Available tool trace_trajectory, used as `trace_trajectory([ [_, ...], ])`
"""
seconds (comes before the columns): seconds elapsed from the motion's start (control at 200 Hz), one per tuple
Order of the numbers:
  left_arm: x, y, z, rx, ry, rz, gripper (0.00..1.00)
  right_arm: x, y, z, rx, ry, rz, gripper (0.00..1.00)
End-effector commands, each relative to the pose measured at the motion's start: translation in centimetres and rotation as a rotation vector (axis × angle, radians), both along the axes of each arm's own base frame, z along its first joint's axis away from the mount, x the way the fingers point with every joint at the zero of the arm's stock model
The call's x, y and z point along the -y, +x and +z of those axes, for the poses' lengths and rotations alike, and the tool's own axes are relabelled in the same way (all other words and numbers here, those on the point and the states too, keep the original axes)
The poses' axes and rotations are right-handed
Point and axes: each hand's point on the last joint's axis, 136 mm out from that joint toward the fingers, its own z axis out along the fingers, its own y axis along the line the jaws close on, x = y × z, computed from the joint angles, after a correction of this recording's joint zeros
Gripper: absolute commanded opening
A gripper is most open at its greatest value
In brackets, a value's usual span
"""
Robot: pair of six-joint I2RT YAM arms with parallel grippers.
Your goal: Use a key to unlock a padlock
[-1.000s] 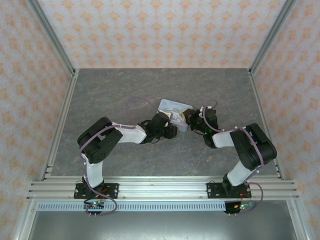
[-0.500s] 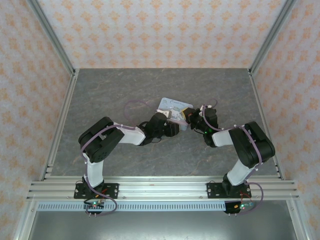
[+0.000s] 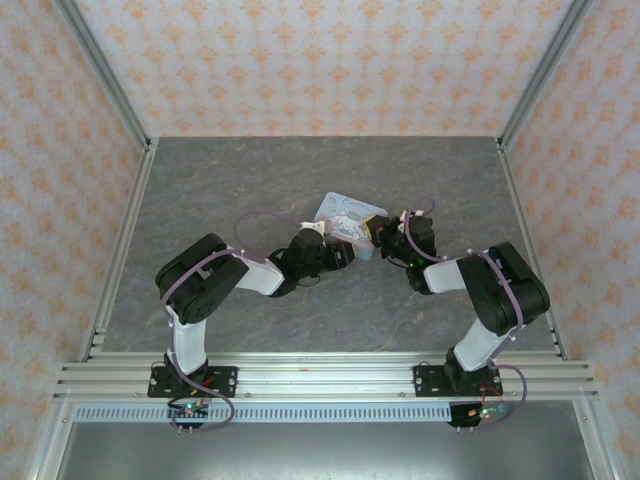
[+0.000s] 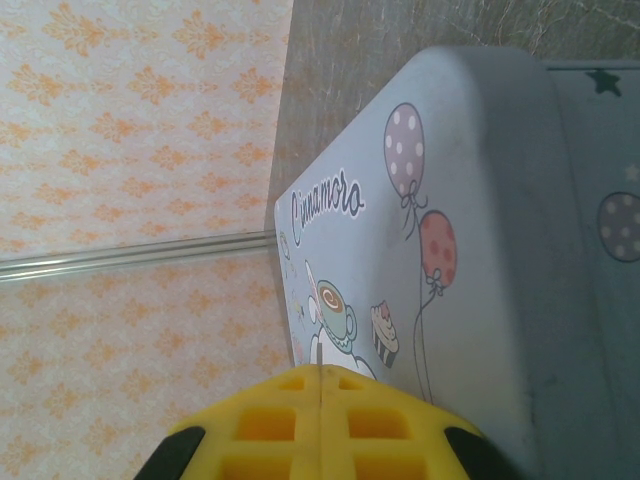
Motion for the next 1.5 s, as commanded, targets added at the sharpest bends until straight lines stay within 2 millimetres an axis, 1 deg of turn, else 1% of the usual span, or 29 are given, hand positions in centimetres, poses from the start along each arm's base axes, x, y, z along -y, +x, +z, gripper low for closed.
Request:
trace_trajectory([
  [0.0, 1.6, 0.6, 1.0, 0.04, -0.011, -0.02, 0.5, -0.1, -0.6, -2.1, -0.073, -0.012, 0.015, 0.0],
  [0.13, 1.9, 0.6, -0.2, 0.027, 0.006, -0.019, 0.5, 0.0, -0.7, -2.1, -0.071, -0.008, 0.015, 0.0],
  [0.205, 2.0, 0.7, -0.2, 0.026, -0.003, -0.014, 0.5, 0.0, -0.8, -2.2, -0.074, -0.008, 0.013, 0.0],
  [0.325, 2.0, 0.7, 1.1, 0.052, -0.025, -0.01, 0.5, 0.1, -0.9, -2.2, -0.075, -0.01, 0.012, 0.0],
  [0.41, 1.8, 0.7, 2.6, 0.077, -0.061, 0.01, 0.5, 0.0, -0.9, -2.2, -0.073, -0.009, 0.014, 0.0],
  [0.46, 1.6, 0.5, 2.6, 0.074, -0.081, 0.02, 0.5, 0.0, -0.9, -2.3, -0.076, -0.008, 0.013, 0.0],
  [0.465, 1.6, 0.6, 3.3, 0.084, -0.092, 0.022, 0.5, 0.0, -0.9, -2.3, -0.076, -0.008, 0.013, 0.0],
  [0.475, 1.6, 0.6, 3.9, 0.094, -0.106, 0.025, 0.5, 0.0, -0.9, -2.3, -0.076, -0.008, 0.013, 0.0],
  [0.51, 1.6, 0.5, 4.7, 0.1, -0.137, 0.031, 0.5, 0.0, -0.8, -2.2, -0.074, -0.007, 0.015, 0.0],
  [0.575, 1.4, 0.4, 5.3, 0.105, -0.18, 0.046, 0.5, 0.0, -0.8, -2.3, -0.076, -0.008, 0.014, 0.0],
  [0.696, 1.3, 0.1, 5.8, 0.106, -0.22, 0.054, 0.5, 0.0, -0.8, -2.4, -0.078, -0.009, 0.017, 0.0],
  [0.946, 2.1, 0.0, 5.2, 0.086, -0.253, 0.044, 0.5, -0.1, -0.8, -2.7, -0.086, -0.011, 0.019, 0.0],
  [0.976, 2.2, 0.0, 5.3, 0.081, -0.259, 0.044, 0.5, 0.0, -0.9, -2.8, -0.089, -0.012, 0.019, 0.0],
  [0.986, 2.3, 0.1, 5.8, 0.095, -0.277, 0.043, 0.5, -0.1, -0.9, -2.7, -0.088, -0.012, 0.02, 0.0],
  [1.001, 2.4, 0.1, 6.0, 0.1, -0.286, 0.045, 0.5, -0.1, -0.9, -2.8, -0.09, -0.013, 0.02, 0.0],
  [1.011, 2.4, 0.1, 5.1, 0.086, -0.276, 0.048, 0.5, 0.0, -0.9, -2.8, -0.09, -0.013, 0.018, 0.0],
  [1.026, 2.4, 0.1, 4.8, 0.081, -0.277, 0.049, 0.5, -0.1, -0.9, -2.9, -0.09, -0.013, 0.019, 0.0],
  [1.131, 2.8, 0.1, 5.1, 0.073, -0.329, 0.063, 0.5, 0.0, -1.0, -3.0, -0.094, -0.015, 0.018, 0.0],
  [1.226, 3.0, 0.0, 4.8, 0.059, -0.356, 0.078, 0.49, 0.0, -1.0, -3.0, -0.093, -0.016, 0.017, 0.0],
  [1.496, 2.4, 0.2, 2.7, 0.01, -0.38, 0.14, 0.47, 0.1, -1.1, -3.0, -0.095, -0.017, 0.017, 0.0],
])
